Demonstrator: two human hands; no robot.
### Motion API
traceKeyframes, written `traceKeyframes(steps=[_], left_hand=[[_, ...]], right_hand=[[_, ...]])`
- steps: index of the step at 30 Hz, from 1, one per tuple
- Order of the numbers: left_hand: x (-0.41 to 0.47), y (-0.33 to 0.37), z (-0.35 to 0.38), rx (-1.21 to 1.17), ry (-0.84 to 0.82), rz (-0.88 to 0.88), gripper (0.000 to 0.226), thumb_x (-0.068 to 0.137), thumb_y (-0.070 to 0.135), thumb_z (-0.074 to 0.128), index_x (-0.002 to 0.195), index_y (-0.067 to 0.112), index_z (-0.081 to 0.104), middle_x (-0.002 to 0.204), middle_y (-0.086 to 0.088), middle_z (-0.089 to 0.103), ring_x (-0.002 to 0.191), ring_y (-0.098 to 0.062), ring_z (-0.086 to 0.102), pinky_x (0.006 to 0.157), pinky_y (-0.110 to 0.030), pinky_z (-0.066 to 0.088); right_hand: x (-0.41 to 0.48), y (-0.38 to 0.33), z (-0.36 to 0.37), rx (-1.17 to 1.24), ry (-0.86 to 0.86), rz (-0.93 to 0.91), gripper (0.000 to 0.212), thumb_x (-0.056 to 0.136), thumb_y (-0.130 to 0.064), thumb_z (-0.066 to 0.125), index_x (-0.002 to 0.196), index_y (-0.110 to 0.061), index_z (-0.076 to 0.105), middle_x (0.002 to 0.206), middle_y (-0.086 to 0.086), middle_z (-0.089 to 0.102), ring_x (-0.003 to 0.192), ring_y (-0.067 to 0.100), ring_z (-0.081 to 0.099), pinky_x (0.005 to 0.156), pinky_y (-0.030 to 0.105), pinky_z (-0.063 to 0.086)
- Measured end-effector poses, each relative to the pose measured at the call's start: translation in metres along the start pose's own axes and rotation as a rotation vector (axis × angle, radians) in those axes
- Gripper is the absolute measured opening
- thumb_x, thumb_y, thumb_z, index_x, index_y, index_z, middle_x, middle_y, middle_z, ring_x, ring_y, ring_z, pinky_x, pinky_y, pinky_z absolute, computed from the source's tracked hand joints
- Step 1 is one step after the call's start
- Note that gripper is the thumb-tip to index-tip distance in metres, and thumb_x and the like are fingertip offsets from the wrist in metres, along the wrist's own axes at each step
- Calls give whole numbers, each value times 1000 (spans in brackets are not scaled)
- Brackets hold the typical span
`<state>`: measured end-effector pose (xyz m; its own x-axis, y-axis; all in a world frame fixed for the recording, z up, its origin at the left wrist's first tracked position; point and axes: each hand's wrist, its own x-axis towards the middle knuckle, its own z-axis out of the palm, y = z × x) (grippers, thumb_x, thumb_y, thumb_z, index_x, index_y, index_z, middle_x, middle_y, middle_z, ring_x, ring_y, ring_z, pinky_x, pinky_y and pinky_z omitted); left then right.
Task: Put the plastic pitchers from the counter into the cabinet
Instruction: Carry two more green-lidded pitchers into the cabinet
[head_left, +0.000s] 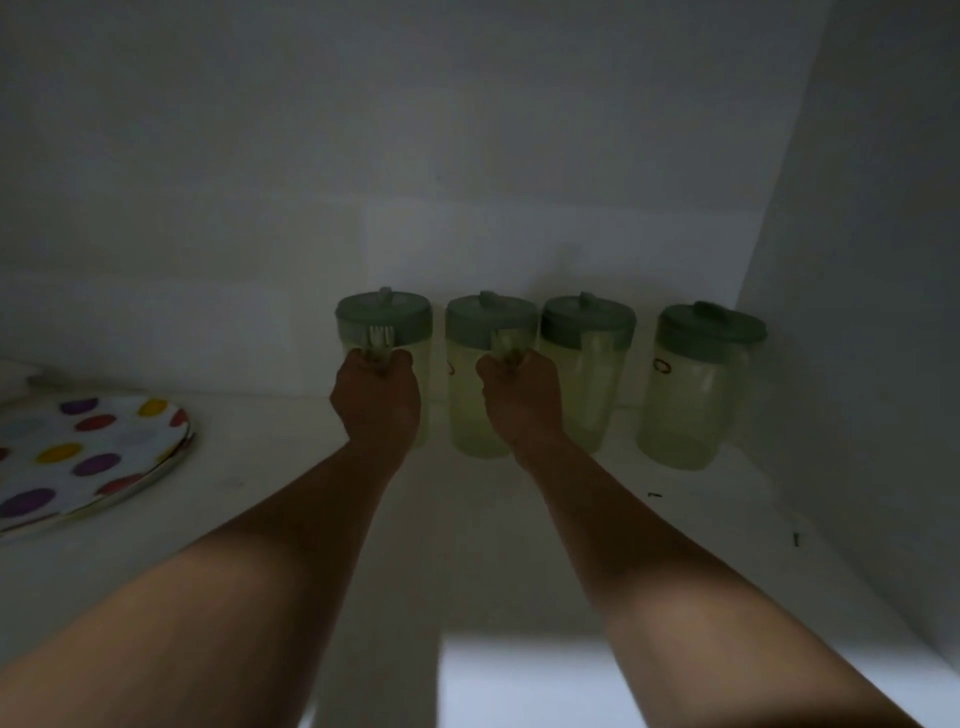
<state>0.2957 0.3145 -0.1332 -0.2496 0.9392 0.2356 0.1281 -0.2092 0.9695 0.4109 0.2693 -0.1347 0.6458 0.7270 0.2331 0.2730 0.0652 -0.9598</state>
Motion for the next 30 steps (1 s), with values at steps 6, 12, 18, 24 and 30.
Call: traceKeyframes(steps=[6,12,18,24,30], left_hand=[[10,-3,2,15,3,-6,23,88,23,65,103,6,64,96,-9,65,92,-28,62,82,-34,50],[11,-3,-3,122,-16,10,36,91,33,64,112,4,62,102,-9,65,91,-26,60,80,-32,45],[3,0,-15,287,-17,8,63,80,51,71,120,10,45,119,-15,60,110,-37,58,90,-47,50],[-19,27,-29,511,52,188,79,77,61,67,133,12,39,128,-16,50,120,-38,45,94,-49,41],[-50,46,-65,741,-81,488,83,81,66,55,145,16,32,146,-17,40,137,-39,33,108,-54,32]], right_hand=[[3,-1,7,11,-24,11,21,90,-17,63,72,-11,53,61,1,53,52,12,48,51,24,35],[0,-6,7,-49,-75,37,19,91,-19,62,75,-13,53,65,0,52,58,13,51,49,24,32],[-13,-23,-8,-246,-147,82,61,89,-36,72,134,-3,47,122,9,57,115,27,57,77,26,40],[-39,-51,-29,-471,-175,38,62,92,-33,66,140,-1,40,133,13,56,120,29,57,79,26,42],[-89,-91,-74,-594,-182,17,46,94,-22,60,135,-4,47,131,15,58,112,29,59,86,28,48]])
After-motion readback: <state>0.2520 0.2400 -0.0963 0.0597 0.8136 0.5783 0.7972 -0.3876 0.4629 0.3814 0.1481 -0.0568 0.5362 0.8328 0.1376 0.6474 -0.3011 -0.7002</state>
